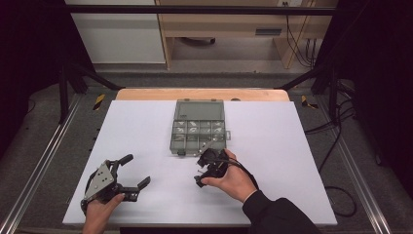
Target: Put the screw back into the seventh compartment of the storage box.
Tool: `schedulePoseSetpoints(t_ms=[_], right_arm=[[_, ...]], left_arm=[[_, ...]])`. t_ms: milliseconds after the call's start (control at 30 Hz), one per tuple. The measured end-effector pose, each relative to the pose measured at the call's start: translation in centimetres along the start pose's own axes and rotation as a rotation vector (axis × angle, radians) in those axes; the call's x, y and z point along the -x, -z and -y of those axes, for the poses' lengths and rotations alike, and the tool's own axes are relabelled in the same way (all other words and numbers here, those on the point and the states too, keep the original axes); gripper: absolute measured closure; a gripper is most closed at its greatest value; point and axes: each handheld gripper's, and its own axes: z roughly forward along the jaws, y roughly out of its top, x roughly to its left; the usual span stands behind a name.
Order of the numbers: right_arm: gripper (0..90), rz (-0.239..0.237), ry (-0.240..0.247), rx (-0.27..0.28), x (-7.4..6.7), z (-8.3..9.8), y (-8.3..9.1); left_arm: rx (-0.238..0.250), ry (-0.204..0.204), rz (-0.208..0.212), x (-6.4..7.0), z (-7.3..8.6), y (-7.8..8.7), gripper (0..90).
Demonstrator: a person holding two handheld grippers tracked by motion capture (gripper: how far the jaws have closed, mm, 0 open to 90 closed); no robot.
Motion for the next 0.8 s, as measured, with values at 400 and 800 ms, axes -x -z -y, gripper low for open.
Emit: schedulePoseSetpoints(t_ms=[400,800], right_arm=[[15.1,-0.019,-0.005,-0.017,0.1,-0.2,-0.8],[48.8,-0.025,-0.057,-0.014,1.2,-0.4,-1.4]], left_arm=[[-0.001,-0.003,0.000,0.0,0.0,0.0,3.2],[-0.005,-0.005,-0.002,0.0,0.0,0.0,3.3]])
